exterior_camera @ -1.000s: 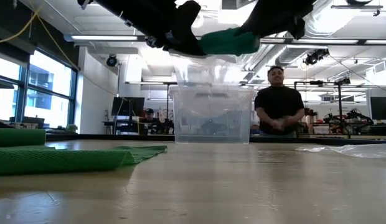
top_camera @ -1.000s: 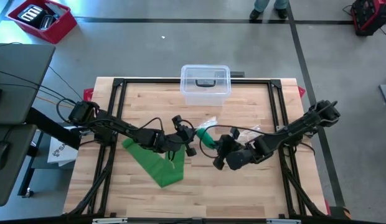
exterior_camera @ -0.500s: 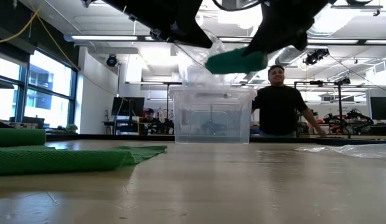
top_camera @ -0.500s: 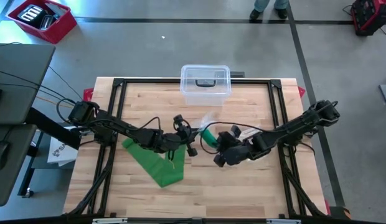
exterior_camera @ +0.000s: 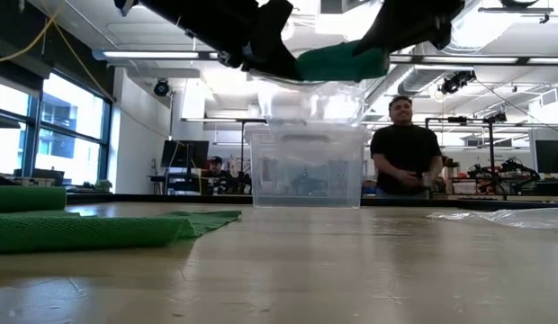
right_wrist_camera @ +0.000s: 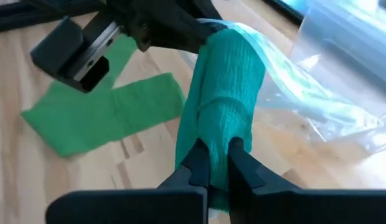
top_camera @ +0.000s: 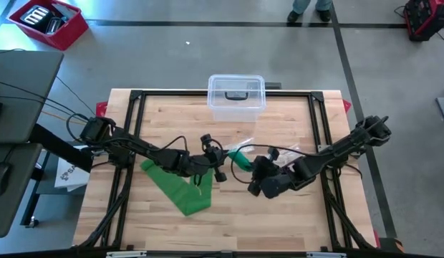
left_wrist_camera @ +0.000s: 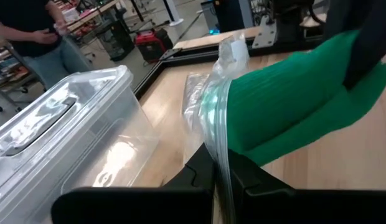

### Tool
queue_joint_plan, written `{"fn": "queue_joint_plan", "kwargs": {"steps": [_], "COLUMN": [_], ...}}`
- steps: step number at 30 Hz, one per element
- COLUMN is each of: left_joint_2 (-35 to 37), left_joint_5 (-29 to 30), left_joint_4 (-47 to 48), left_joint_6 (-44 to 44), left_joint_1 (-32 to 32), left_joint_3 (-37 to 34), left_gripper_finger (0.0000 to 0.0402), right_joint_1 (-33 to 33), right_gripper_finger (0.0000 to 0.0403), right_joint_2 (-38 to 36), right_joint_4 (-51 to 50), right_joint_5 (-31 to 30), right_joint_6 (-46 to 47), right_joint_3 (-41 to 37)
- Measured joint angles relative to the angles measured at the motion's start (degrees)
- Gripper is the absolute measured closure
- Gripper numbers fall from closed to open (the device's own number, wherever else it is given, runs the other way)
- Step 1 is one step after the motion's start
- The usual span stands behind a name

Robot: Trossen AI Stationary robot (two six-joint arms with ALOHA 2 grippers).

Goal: Roll bandage
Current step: Put the blue bandage into the left transparent zip bag

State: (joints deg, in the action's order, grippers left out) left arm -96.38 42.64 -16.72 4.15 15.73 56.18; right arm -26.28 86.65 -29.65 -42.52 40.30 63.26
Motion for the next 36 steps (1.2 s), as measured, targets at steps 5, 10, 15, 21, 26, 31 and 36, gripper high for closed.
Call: {"fn": "queue_joint_plan", "kwargs": {"steps": [5, 10, 15, 21, 26, 31, 36], "left_joint_2": [-0.2, -0.2, -0.1, -0.1, -0.1, -0.1, -0.4], "left_joint_5": [-0.4, -0.6, -2.1, -2.1, -4.9, -4.6, -4.7], "left_joint_4": [1.1, 1.2, 0.4, 0.0, -0.9, -1.2, -1.1], "left_joint_6": [0.2, 0.1, 0.1, 0.1, 0.0, 0.0, -0.4], "left_joint_1": [0.0, 0.0, 0.1, 0.2, 0.7, 0.6, 0.7], "left_joint_3": [-0.2, -0.2, -0.2, -0.1, 0.2, 0.2, 0.1], "left_gripper_finger": [0.0401, 0.0402, 0.0402, 0.0401, 0.0402, 0.0402, 0.0402], "right_joint_1": [2.3, 3.5, 3.7, 4.2, 4.8, 5.0, 4.1], "right_gripper_finger": [0.0395, 0.0395, 0.0395, 0.0396, 0.0396, 0.0396, 0.0396], "right_joint_2": [1.8, 4.4, 6.4, 5.9, 5.7, 5.6, 5.6], "right_joint_4": [0.9, 1.8, 6.1, 0.5, -5.6, -0.8, 9.9], "right_joint_5": [3.0, 3.9, 7.2, 3.2, 0.7, 0.8, 2.0], "right_joint_6": [0.9, 3.6, -0.2, 12.3, 21.4, 14.6, -2.6], "right_joint_3": [-0.4, -0.4, -0.5, -0.5, -0.5, -0.5, -0.5]}}
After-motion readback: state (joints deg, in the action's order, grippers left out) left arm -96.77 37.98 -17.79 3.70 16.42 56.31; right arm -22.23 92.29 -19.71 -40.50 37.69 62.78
